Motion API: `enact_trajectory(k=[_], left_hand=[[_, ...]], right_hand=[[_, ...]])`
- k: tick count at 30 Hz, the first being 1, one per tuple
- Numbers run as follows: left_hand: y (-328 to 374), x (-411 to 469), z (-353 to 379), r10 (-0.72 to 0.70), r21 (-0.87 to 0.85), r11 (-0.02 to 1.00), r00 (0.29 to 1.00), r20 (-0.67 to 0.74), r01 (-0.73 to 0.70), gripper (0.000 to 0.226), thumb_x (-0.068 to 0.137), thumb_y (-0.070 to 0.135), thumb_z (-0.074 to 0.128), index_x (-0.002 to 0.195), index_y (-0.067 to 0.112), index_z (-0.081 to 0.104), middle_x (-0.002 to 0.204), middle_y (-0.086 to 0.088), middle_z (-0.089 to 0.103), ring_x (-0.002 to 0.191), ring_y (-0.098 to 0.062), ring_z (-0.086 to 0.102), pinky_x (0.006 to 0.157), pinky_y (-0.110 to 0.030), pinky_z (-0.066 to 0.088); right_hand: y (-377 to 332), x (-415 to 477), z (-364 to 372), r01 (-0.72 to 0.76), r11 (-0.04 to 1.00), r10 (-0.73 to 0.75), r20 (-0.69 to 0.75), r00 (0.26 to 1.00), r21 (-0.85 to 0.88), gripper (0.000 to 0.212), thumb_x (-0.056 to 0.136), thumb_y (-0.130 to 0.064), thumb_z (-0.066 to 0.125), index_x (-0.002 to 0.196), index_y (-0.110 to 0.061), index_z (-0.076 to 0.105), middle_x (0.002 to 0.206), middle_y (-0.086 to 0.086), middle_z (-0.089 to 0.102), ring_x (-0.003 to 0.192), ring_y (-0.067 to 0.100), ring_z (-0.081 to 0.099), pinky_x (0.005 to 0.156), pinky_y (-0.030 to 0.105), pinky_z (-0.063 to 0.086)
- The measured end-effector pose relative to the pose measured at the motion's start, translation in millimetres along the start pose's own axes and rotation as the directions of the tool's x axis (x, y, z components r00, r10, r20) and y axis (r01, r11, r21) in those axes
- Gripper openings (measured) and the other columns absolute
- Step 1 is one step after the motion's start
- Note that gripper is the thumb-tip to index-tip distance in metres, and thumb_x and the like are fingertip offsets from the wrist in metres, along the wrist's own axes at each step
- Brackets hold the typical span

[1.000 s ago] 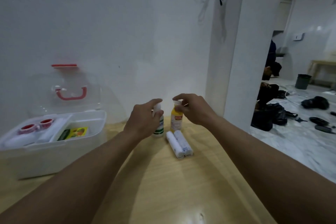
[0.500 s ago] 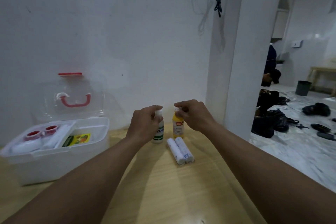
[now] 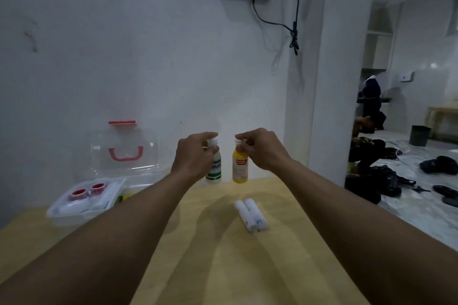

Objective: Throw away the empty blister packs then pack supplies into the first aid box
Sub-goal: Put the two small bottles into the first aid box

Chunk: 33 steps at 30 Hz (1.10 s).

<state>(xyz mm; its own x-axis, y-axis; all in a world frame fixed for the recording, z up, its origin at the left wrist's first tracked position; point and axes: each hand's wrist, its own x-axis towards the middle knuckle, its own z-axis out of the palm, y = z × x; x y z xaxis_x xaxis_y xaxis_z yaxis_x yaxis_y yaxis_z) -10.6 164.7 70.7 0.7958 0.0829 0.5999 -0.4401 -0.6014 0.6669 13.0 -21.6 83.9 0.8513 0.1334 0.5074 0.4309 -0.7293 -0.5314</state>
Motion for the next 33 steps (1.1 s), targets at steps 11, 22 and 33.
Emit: enact_trajectory(k=[11, 22, 33], left_hand=[[-0.2, 3.8, -94.3, -0.043, 0.079, 0.996, 0.998, -0.054, 0.047, 0.036, 0.087, 0.015, 0.069, 0.122, 0.021, 0.07, 0.114, -0.006, 0.07, 0.094, -0.013, 0.062, 0.091, -0.024, 0.049], [-39.2, -6.4, -135.4, -0.13, 0.11, 0.984, 0.989, -0.073, 0.137, 0.031, 0.09, 0.012, 0.067, 0.119, 0.022, 0.07, 0.114, -0.006, 0.066, 0.098, -0.017, 0.062, 0.086, -0.03, 0.052], [-61.9, -11.5, -111.5, -0.288, 0.142, 0.95, 0.956, 0.065, 0.277, 0.036, 0.091, 0.008, 0.066, 0.126, 0.017, 0.062, 0.128, -0.012, 0.064, 0.122, -0.03, 0.058, 0.108, -0.043, 0.038]], right_hand=[[-77.9, 6.2, 6.4, 0.064, 0.996, -0.064, -0.006, 0.998, 0.067, 0.033, 0.093, -0.029, 0.066, 0.125, -0.022, 0.068, 0.116, 0.008, 0.069, 0.095, 0.018, 0.063, 0.075, 0.025, 0.047], [-128.5, 20.2, 50.9, 0.123, 0.987, -0.127, 0.031, 0.991, 0.108, 0.031, 0.092, -0.027, 0.066, 0.123, -0.02, 0.068, 0.115, 0.007, 0.07, 0.092, 0.018, 0.065, 0.063, 0.021, 0.047], [-137.4, 27.0, 73.0, 0.14, 0.986, -0.144, 0.041, 0.989, 0.092, 0.031, 0.093, -0.025, 0.066, 0.123, -0.019, 0.067, 0.117, 0.007, 0.069, 0.091, 0.016, 0.061, 0.066, 0.024, 0.048]])
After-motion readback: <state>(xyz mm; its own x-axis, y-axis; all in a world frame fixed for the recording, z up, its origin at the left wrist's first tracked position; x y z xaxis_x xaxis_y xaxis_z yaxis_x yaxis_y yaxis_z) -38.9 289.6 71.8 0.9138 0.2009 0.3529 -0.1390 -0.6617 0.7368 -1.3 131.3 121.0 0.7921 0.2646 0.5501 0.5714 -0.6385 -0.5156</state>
